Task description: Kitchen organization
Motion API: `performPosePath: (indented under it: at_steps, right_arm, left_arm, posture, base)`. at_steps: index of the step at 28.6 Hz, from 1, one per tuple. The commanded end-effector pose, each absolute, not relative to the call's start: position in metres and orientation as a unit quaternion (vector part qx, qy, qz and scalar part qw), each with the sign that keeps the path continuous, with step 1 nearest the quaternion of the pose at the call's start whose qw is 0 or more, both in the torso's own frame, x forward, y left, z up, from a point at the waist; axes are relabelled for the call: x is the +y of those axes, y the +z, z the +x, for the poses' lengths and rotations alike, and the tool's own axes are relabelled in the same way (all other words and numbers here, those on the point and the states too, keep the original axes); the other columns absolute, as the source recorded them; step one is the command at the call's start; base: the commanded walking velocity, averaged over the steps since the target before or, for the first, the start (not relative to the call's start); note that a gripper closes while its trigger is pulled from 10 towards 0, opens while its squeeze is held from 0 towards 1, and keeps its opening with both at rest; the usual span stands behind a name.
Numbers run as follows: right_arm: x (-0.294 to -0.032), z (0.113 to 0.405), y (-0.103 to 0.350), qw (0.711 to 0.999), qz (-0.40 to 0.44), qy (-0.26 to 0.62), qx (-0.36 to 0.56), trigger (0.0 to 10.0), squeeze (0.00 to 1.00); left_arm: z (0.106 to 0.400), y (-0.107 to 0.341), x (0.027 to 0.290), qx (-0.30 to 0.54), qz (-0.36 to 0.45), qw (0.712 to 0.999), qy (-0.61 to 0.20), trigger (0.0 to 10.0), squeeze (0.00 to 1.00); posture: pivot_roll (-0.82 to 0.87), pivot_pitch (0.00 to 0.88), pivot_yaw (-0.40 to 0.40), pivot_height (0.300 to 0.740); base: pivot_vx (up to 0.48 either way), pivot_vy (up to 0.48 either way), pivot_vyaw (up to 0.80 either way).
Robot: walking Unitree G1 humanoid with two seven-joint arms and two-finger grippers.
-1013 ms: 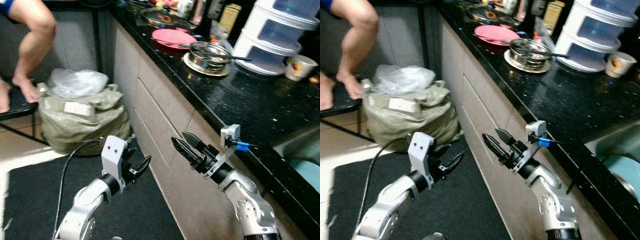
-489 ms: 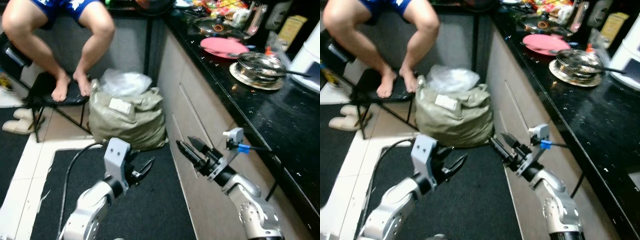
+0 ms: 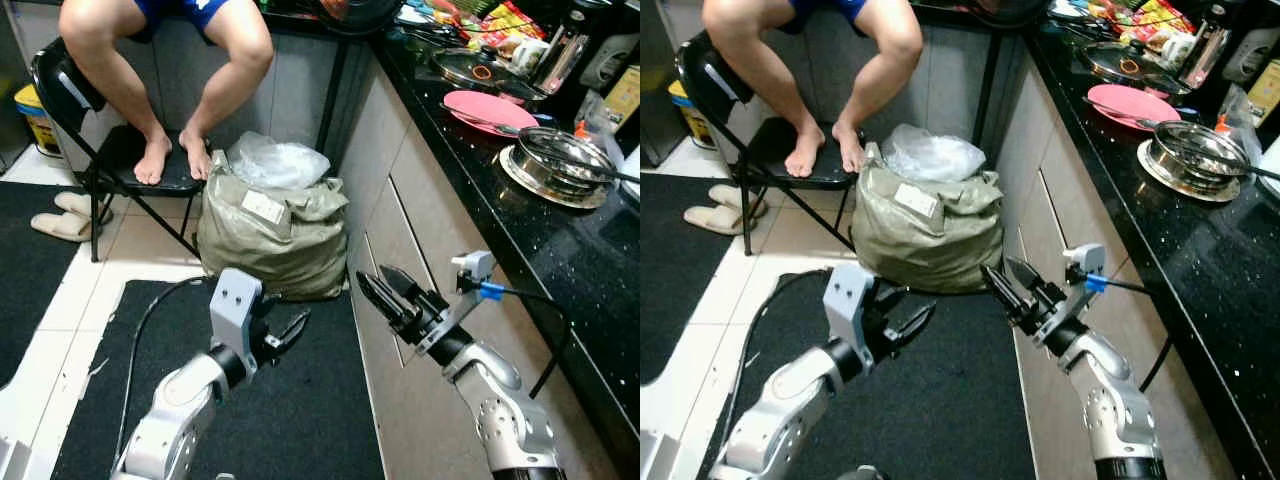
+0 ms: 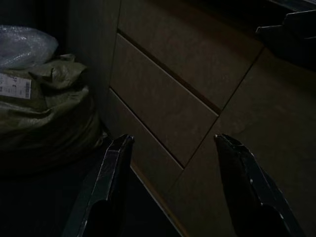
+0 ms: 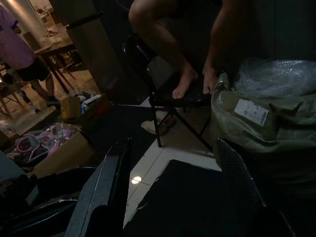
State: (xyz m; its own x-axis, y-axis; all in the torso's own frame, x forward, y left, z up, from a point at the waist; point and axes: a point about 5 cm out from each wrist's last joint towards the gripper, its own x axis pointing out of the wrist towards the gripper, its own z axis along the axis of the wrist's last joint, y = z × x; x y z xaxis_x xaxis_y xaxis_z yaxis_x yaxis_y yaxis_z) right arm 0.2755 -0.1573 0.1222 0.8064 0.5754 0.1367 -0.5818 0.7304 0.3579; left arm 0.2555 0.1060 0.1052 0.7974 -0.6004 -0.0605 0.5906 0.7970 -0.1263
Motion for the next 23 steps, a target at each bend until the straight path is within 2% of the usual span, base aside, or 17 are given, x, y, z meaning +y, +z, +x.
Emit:
performPosePath:
  at_steps: [1,10,21,22,23]
  right_arm:
    - [-0.158,0.276,0.118,0.931,0.204,0.304,0.002,10.0,0.00]
    - [-0.147,0.280,0.114,0.930,0.212,0.300,0.014,10.0,0.00]
    - [-0.151,0.280,0.112,0.929,0.220,0.298,0.017,10.0,0.00]
    - [-0.156,0.284,0.114,0.929,0.231,0.290,0.003,10.0,0.00]
    - [-0.158,0.284,0.116,0.929,0.235,0.286,-0.005,10.0,0.00]
  left_arm:
    - [0.254,0.098,0.105,0.063,-0.050,0.943,-0.323,10.0,0.00]
    - [0.270,0.099,0.108,0.057,-0.060,0.941,-0.327,10.0,0.00]
    - [0.271,0.099,0.104,0.057,-0.061,0.941,-0.327,10.0,0.00]
    - [0.270,0.098,0.102,0.062,-0.058,0.941,-0.328,10.0,0.00]
    - [0.269,0.098,0.102,0.065,-0.053,0.939,-0.332,10.0,0.00]
  posture:
    - [0.13,0.009,-0.180,0.740]
    - [0.00,0.000,-0.182,0.740]
    - [0.05,0.000,-0.187,0.740]
    - [0.10,0.002,-0.141,0.740]
    - [0.11,0.002,-0.134,0.740]
  base:
    - [0.000,0.000,0.00]
    - [0.000,0.000,0.00]
    - [0.000,0.000,0.00]
    - [0.000,0.000,0.00]
    - [0.000,0.000,0.00]
